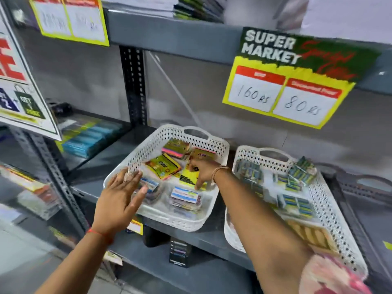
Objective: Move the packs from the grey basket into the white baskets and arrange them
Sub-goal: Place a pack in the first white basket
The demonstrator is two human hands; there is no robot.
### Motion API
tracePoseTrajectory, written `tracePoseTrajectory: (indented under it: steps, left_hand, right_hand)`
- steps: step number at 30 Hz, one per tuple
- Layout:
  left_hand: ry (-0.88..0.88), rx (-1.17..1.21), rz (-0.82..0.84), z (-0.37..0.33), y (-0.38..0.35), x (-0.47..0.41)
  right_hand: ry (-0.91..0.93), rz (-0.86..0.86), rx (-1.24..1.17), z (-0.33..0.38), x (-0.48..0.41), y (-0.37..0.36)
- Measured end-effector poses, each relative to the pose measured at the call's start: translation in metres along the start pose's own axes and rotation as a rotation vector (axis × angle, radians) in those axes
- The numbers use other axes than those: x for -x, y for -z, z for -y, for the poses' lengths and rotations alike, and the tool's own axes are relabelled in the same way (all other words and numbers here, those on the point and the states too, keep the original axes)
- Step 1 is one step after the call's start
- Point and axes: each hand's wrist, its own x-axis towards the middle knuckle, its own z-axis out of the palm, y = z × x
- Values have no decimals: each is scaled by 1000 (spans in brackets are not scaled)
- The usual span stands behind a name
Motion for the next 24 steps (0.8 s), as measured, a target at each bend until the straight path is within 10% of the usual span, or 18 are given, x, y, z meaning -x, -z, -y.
tracePoseTrajectory:
  steps: [10,18,24]
  left_hand:
    - [-4,-19,-5,-4,2,1]
    - [-3,178,40,-30,18,-1]
    - [-332,4,110,-122,2,-7]
  right_hand:
    - [-36,44,4,4,-3,-1]
    - [18,-492,-129,-18,68,19]
    - [-124,-507,-66,-90,131,24]
